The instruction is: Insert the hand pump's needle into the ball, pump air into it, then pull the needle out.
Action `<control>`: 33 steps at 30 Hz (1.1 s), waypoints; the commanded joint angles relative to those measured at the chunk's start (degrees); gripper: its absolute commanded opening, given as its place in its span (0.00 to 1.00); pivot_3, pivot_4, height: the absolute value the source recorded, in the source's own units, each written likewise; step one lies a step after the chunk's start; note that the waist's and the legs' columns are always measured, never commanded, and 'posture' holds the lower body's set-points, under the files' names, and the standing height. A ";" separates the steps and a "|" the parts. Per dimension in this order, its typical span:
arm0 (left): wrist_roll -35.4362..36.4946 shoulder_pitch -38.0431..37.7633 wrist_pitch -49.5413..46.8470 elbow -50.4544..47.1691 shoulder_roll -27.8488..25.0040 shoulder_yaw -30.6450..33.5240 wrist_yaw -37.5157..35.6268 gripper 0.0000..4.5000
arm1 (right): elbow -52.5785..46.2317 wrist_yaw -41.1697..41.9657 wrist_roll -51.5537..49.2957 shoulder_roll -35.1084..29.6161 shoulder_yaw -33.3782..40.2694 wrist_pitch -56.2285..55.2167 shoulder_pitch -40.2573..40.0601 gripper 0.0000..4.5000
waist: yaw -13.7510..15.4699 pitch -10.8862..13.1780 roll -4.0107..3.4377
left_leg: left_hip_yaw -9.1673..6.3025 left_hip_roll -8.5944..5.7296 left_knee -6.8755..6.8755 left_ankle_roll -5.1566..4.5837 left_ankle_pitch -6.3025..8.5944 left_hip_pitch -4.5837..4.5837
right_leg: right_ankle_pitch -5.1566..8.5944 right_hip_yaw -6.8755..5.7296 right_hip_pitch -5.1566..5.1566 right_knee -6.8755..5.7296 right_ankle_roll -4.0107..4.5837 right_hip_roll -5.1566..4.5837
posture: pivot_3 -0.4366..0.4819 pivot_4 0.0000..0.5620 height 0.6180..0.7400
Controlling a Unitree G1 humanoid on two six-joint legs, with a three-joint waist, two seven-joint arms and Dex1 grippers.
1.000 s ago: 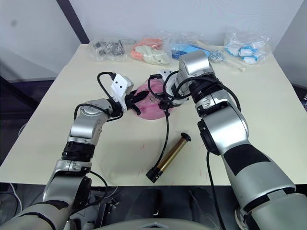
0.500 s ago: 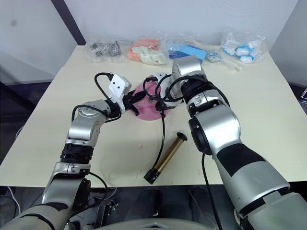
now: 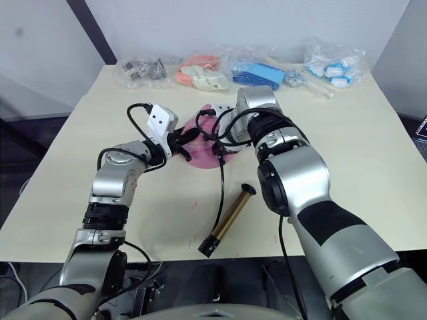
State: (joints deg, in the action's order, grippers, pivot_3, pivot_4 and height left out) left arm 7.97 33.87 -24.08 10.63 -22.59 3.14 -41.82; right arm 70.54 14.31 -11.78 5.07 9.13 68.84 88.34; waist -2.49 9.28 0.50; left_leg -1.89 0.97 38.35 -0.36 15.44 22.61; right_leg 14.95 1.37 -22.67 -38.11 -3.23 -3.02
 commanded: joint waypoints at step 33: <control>4.62 -4.19 -9.49 -1.16 2.71 -5.79 -5.89 0.00 | 4.06 -3.61 -0.24 2.85 5.30 -17.92 0.82 0.09 | -1.39 -0.35 -0.25 | 0.02 0.00 -0.32 0.00 0.01 -0.71 | -0.01 0.22 0.48 0.08 0.05 0.09 | 0.48 0.27 0.99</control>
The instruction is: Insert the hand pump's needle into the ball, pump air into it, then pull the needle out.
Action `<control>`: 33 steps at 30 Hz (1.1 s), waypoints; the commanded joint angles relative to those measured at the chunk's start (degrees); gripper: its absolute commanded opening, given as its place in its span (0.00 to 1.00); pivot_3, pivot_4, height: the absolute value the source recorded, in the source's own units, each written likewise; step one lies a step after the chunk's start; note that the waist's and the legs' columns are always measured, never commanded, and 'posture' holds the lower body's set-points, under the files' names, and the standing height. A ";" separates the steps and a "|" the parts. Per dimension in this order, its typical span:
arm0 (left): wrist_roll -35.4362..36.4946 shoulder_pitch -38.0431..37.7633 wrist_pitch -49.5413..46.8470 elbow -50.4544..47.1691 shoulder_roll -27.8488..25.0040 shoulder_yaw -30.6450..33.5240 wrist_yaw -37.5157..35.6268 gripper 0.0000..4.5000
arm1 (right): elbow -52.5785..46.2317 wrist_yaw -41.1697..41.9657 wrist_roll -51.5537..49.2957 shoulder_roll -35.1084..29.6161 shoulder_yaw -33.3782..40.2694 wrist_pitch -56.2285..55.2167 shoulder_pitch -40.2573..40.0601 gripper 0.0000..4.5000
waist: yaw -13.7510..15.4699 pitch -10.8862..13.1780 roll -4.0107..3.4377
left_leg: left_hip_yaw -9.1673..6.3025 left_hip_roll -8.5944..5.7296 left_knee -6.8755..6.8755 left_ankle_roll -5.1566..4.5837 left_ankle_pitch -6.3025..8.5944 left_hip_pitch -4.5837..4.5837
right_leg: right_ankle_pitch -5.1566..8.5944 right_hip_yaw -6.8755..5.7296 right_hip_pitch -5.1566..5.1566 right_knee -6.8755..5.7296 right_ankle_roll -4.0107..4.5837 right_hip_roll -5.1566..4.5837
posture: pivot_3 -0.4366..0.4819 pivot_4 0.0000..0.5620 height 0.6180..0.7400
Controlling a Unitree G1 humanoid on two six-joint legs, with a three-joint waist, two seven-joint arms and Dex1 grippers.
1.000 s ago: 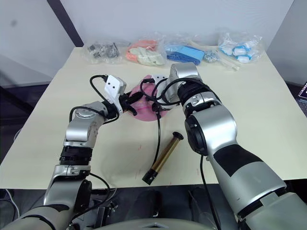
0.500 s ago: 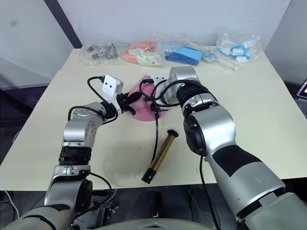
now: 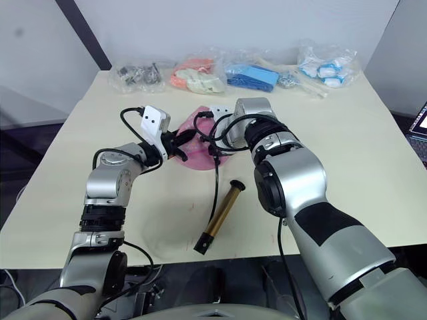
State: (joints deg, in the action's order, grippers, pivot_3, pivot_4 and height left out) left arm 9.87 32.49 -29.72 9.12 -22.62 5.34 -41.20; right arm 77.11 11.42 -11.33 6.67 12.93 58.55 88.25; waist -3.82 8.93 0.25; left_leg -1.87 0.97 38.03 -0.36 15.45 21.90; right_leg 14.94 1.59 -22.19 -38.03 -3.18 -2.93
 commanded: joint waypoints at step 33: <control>-0.02 -0.17 1.48 7.11 0.11 -7.53 -8.46 0.00 | -7.04 9.94 2.96 0.68 -4.89 1.85 0.46 0.09 | 0.01 0.00 0.00 | -0.05 -0.03 -0.27 0.01 0.00 -0.13 | 0.01 0.07 0.03 0.13 0.02 0.03 | 0.48 0.27 0.99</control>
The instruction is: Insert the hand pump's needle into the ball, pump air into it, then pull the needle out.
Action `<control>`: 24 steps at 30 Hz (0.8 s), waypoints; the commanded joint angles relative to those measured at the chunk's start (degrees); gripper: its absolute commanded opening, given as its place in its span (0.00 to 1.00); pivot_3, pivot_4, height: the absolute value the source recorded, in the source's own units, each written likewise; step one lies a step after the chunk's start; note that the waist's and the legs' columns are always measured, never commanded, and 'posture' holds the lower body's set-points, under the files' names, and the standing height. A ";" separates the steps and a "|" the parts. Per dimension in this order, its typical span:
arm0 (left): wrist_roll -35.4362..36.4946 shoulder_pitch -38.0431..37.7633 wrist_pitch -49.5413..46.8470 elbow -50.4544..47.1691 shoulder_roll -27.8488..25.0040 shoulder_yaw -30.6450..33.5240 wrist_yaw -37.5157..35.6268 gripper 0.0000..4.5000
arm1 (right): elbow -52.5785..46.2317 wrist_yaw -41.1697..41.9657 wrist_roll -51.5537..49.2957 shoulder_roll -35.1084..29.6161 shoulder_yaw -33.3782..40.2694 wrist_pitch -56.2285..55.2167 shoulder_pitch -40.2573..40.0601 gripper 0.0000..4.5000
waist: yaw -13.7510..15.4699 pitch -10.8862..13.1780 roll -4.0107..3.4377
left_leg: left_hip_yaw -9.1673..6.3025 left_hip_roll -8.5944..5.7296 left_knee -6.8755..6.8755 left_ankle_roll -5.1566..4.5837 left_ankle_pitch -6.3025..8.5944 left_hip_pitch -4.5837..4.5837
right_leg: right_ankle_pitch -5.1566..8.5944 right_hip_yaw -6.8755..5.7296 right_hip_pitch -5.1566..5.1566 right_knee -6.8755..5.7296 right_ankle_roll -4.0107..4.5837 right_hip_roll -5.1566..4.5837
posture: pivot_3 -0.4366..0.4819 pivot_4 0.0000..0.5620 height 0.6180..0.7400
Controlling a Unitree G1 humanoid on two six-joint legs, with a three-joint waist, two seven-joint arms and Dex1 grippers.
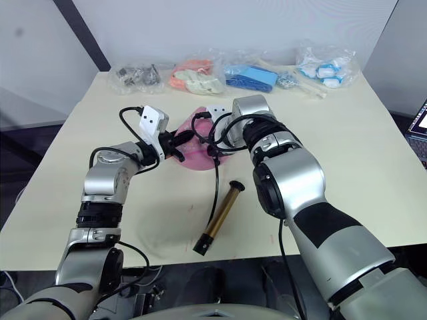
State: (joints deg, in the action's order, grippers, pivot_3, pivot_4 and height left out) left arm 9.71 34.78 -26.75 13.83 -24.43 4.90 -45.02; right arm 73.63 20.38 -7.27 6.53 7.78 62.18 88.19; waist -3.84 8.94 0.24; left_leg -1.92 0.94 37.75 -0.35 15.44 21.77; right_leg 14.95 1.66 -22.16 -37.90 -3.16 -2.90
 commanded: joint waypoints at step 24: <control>-0.97 -1.41 0.60 5.29 2.06 -6.84 -3.56 0.00 | -21.23 15.04 0.19 -6.49 -13.24 6.72 -4.85 0.43 | 1.57 0.06 -0.05 | -0.08 -0.27 -0.01 0.01 -0.01 0.40 | 0.01 -0.04 -0.33 0.06 -0.02 -0.20 | 0.48 0.27 0.99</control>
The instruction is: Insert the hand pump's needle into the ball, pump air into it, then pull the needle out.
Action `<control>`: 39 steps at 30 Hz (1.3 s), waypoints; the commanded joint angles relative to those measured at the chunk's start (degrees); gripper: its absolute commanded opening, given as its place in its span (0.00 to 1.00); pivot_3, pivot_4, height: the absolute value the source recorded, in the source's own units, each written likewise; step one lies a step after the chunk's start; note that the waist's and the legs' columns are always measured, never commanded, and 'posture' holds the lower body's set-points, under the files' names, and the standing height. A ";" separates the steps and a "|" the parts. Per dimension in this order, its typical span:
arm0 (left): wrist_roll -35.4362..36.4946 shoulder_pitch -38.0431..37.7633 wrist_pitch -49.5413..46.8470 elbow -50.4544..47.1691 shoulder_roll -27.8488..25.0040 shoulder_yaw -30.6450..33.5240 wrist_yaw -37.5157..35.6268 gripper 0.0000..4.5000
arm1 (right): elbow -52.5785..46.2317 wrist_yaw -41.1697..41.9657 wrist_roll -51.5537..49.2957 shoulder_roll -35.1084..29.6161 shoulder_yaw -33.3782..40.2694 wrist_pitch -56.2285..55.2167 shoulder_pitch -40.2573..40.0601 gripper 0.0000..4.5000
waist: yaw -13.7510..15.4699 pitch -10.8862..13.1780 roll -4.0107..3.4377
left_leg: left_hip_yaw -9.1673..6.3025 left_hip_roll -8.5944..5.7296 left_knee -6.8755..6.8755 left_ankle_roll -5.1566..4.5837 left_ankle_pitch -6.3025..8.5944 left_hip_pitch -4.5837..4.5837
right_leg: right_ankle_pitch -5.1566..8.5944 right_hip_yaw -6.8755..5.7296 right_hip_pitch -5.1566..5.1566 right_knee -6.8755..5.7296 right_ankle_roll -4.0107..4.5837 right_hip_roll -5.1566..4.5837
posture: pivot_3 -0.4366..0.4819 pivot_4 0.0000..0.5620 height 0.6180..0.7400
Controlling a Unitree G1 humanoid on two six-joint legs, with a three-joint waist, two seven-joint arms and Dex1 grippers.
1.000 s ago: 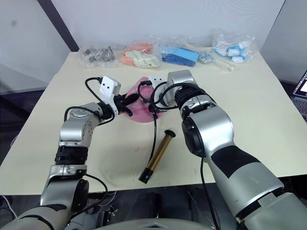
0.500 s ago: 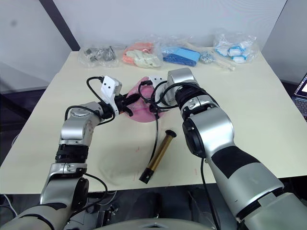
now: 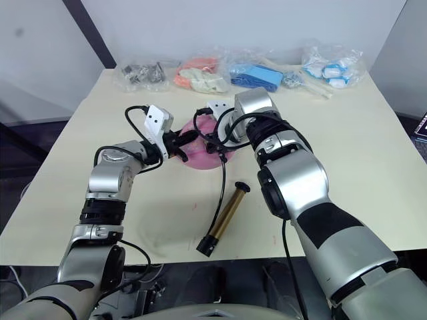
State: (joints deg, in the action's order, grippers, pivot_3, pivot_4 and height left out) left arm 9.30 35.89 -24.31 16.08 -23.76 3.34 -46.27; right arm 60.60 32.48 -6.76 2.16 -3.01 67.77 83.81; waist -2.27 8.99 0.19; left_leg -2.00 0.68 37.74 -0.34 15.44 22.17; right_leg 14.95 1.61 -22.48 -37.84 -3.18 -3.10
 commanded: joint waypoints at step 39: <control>-0.80 -1.07 -1.71 4.42 1.10 -5.35 -1.64 0.00 | -64.92 2.77 -10.88 -15.51 -5.99 -15.89 -43.78 0.43 | 1.49 0.02 -0.04 | -0.11 -0.07 0.31 0.02 -0.03 0.54 | 0.01 -0.34 -0.22 0.05 -0.04 -0.03 | 0.48 0.27 0.99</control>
State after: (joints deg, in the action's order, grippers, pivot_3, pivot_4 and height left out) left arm 9.35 37.08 -23.26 17.13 -23.22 1.68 -47.12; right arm -4.05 35.84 -17.75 -13.61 -9.18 53.37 38.71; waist -0.78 9.01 0.16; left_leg -2.11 0.61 38.05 -0.32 15.40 22.71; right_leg 14.96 1.27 -22.71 -37.80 -3.22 -3.13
